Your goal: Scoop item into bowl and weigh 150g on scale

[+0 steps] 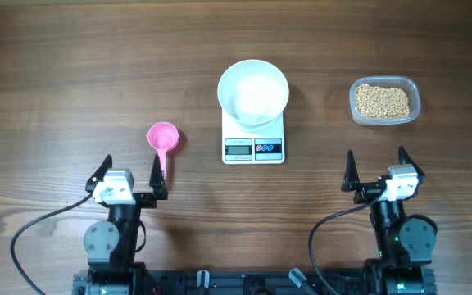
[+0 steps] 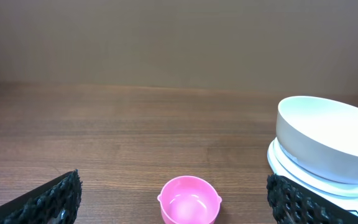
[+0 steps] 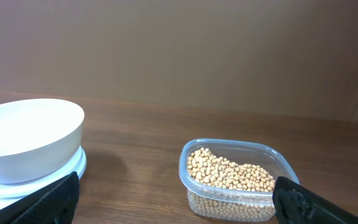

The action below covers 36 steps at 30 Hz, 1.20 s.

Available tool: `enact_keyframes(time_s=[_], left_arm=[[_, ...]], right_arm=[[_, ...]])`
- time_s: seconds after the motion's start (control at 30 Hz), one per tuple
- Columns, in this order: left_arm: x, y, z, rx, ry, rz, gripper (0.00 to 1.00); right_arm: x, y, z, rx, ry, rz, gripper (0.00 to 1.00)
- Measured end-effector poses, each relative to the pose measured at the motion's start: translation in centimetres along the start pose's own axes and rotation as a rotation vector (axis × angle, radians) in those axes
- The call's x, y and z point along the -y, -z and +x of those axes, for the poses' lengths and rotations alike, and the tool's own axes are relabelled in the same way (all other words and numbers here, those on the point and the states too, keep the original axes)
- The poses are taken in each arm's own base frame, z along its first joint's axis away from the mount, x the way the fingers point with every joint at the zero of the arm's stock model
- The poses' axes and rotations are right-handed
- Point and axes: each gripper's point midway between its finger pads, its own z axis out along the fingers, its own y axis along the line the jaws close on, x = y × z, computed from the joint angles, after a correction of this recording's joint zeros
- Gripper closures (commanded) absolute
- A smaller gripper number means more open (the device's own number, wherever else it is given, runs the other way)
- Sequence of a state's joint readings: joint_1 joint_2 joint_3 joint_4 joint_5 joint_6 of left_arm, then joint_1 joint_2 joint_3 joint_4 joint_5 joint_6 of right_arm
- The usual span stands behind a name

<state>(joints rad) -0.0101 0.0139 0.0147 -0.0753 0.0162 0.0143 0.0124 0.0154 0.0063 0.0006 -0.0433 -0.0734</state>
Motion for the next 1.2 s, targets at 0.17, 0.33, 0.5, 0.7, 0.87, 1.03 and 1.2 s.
enact_keyframes(time_s=[0.17,0.33,0.5,0.7,0.87,1.03,1.2], left_arm=[[0.0,0.0,0.0,0.0,0.0,0.0,0.0],[0.0,0.0,0.0,0.0,0.0,0.0,0.0],[0.2,0.0,0.0,0.0,0.01,0.011,0.0],[2.8,0.2,-1.2,0.045,0.05,0.163,0.0],[4.6,1.5,-6.7,0.265,0.044,0.272,0.0],[4.2,3.7,-12.8,0.374,0.121,0.252,0.0],[4.1,5.5,-15.9,0.3,0.224,0.24,0.0]], right_arm=[[0.0,0.0,0.0,0.0,0.0,0.0,0.0],[0.0,0.0,0.0,0.0,0.0,0.0,0.0],[0.0,0.0,0.0,0.0,0.0,0.0,0.0],[0.0,0.0,0.0,0.0,0.0,0.0,0.0],[0.0,0.0,0.0,0.0,0.0,0.0,0.0],[0.0,0.0,0.0,0.0,0.0,0.0,0.0],[0.0,0.0,0.0,0.0,0.0,0.0,0.0]])
